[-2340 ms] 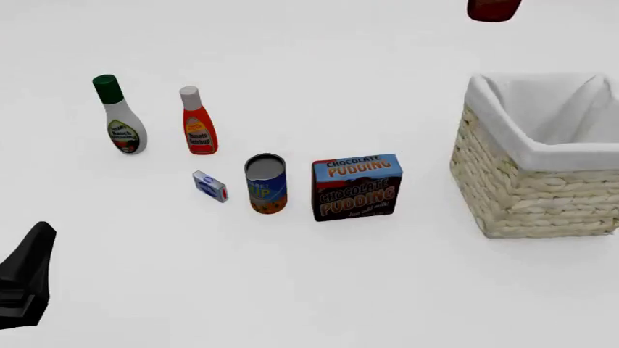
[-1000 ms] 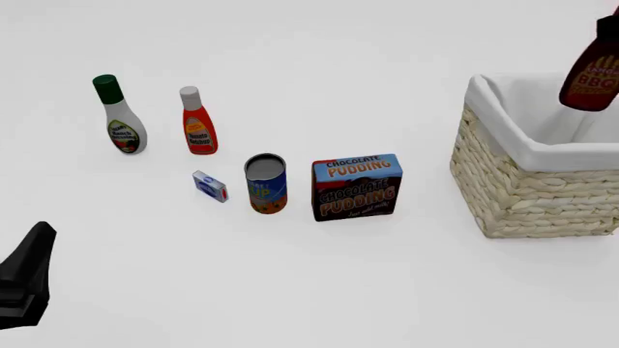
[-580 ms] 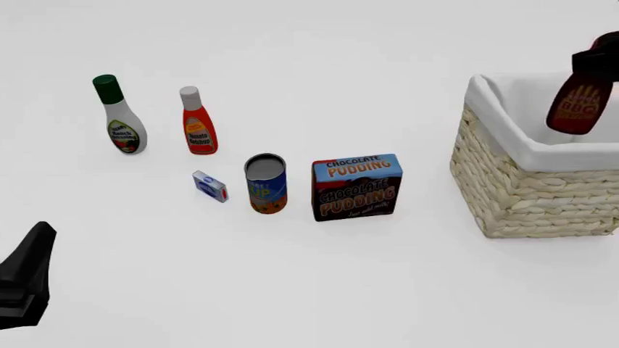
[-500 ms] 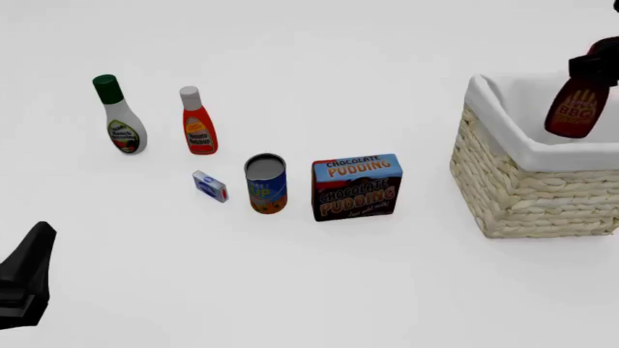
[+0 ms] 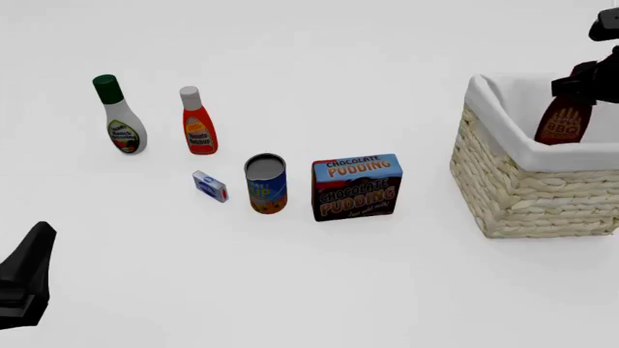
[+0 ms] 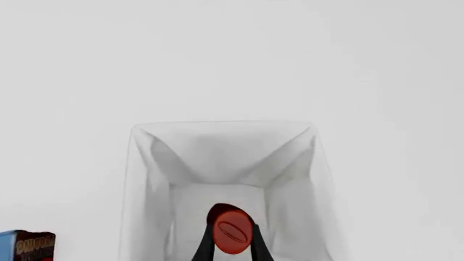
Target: Pick the bbq sauce and place it in the basket.
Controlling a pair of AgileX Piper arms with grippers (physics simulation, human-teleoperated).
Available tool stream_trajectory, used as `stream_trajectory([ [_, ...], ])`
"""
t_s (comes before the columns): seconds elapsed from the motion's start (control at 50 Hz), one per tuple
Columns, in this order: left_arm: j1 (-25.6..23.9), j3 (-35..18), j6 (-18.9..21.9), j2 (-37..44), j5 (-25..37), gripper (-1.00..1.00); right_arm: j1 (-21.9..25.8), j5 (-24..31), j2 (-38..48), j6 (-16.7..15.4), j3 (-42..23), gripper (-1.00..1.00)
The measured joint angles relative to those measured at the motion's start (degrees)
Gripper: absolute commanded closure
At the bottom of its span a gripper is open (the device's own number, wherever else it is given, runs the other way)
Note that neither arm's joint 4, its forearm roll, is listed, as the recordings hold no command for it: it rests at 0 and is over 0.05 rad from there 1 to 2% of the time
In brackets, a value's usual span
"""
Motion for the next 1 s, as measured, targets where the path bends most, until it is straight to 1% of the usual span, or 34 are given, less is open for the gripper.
stream_trajectory([
  [0.48, 0.0, 0.0, 0.0, 0.0, 0.0, -1.0, 0.2, -4.1, 5.43, -0.66, 1.1, 1.0],
  [0.9, 0.0, 0.0, 0.0, 0.0, 0.0, -1.0, -0.03, -6.12, 8.14, -0.91, 1.97, 1.0],
  [0.92, 0.0, 0.0, 0.0, 0.0, 0.0, -1.0, -0.02, -6.16, 8.21, -0.92, 1.98, -1.0],
  [1.0, 0.0, 0.0, 0.0, 0.0, 0.0, -1.0, 0.03, -6.29, 8.35, -0.71, 1.81, -1.0],
])
